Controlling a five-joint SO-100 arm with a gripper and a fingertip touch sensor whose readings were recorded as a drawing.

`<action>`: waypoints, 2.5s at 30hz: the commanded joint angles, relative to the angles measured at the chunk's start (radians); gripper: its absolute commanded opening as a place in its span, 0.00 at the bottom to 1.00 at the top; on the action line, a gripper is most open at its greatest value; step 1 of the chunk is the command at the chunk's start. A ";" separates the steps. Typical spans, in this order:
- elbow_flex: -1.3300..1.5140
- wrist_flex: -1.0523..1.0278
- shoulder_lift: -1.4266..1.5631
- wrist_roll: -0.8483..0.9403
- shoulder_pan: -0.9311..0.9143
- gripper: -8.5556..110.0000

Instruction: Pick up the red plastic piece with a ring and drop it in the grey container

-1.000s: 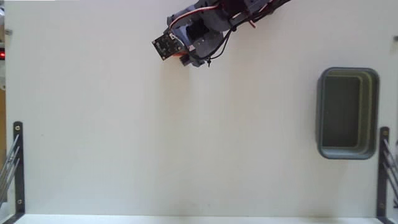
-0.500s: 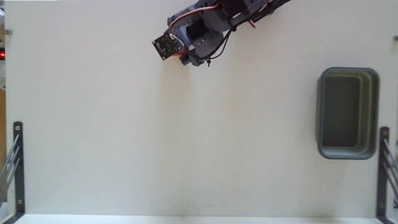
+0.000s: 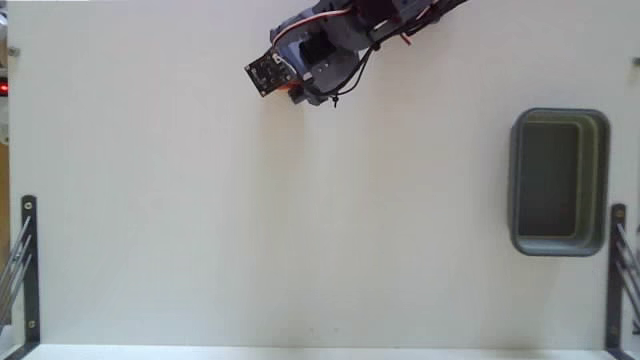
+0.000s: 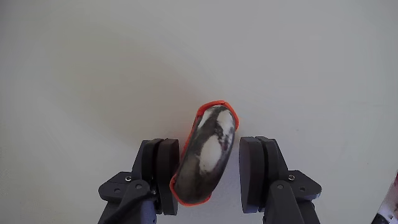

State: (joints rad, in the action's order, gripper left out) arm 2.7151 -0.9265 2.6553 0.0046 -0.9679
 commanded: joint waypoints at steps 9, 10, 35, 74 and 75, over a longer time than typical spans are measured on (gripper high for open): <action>0.000 0.002 0.036 -0.005 -0.013 0.53; 0.000 0.002 0.036 -0.005 -0.013 0.53; 0.000 0.002 0.036 -0.005 -0.013 0.47; 0.000 0.002 0.036 -0.005 -0.013 0.38; 0.000 0.002 0.036 -0.005 -0.013 0.37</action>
State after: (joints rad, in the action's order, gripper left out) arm 2.7151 -0.9265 2.6553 0.0046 -0.9679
